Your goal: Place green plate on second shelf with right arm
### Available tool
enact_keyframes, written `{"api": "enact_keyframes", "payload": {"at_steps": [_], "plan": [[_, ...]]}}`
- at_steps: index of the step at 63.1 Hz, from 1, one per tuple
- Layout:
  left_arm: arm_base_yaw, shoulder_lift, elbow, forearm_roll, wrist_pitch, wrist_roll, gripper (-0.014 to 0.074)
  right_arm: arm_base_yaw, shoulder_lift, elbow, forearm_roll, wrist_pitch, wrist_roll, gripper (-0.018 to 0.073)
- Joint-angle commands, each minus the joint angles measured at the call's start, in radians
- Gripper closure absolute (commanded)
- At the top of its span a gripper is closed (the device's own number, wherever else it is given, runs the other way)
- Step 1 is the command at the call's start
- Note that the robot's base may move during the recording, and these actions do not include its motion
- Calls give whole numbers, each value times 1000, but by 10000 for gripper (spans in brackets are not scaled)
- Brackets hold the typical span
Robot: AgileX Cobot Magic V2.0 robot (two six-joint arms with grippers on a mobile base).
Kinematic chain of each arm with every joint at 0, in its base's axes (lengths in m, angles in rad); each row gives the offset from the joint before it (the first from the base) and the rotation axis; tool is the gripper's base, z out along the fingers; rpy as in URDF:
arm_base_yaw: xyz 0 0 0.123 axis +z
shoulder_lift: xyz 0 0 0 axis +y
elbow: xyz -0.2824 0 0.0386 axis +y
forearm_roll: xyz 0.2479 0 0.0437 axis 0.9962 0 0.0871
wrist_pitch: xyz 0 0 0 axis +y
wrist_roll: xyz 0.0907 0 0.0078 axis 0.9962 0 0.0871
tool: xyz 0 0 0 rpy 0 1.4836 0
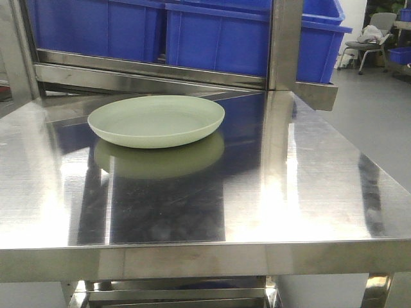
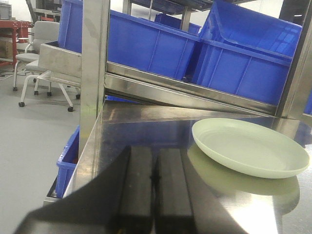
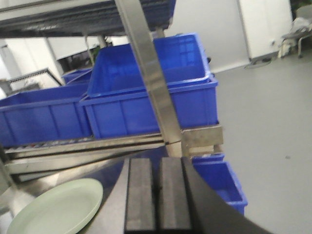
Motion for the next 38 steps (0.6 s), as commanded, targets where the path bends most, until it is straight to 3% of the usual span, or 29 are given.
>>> {"api": "enact_keyframes", "payload": {"at_steps": [1,18,31,38], "plan": [[-3,-16,41,-8,-89,-3,466,41,154,-93,-17,-43,1,510],[-3,-16,41,-8,-89,-3,466,164,621,-229,-15,-137,4,510],[-3,-16,41,-8,-89,-3,466,190,851,-266,-13,-521,16,510],[-3,-16,41,-8,-89,-3,466,235,998,-318,-139,-658,16,510]]}}
